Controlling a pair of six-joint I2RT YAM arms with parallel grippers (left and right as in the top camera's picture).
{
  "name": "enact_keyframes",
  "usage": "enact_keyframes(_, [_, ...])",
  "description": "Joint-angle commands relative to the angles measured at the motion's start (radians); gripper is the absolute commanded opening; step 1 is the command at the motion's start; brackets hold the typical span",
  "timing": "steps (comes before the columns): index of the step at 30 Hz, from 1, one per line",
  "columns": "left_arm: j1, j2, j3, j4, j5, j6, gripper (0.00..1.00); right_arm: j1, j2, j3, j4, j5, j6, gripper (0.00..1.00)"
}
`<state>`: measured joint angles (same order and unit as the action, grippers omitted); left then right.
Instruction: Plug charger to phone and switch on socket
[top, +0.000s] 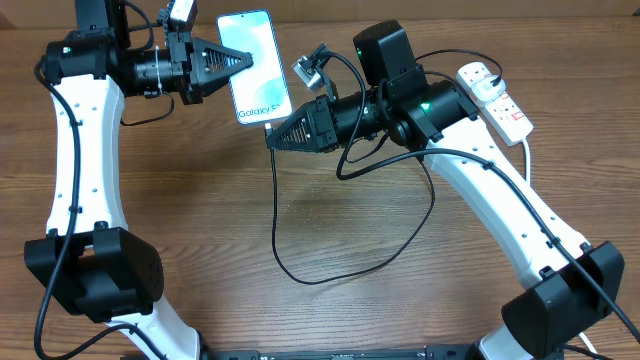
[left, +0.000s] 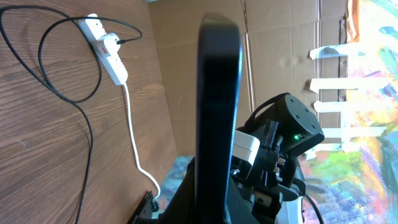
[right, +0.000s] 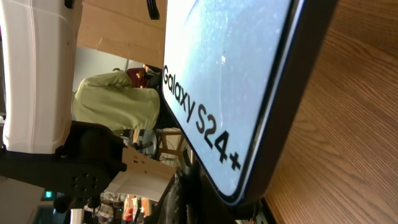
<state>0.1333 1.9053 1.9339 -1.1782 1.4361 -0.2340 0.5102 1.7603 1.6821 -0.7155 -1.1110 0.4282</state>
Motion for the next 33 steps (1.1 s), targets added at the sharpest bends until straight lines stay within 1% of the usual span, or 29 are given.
enact_keyframes(1, [0.003,-0.014,0.019,0.005,0.050,-0.006,0.04,-0.006,-0.034,0.021,0.008,-0.016,-0.009,0.04])
enact_keyframes(18, [0.003,-0.014,0.019,0.004,0.051,-0.006,0.04,-0.006,-0.034,0.021,0.020,-0.016,-0.008,0.04])
enact_keyframes(24, [0.003,-0.014,0.019,0.005,0.086,0.002,0.04,-0.006,-0.034,0.021,0.022,-0.016,-0.008,0.04])
enact_keyframes(33, [0.003,-0.014,0.019,0.005,0.084,0.005,0.04,-0.006,-0.034,0.021,0.031,-0.016,-0.005,0.04])
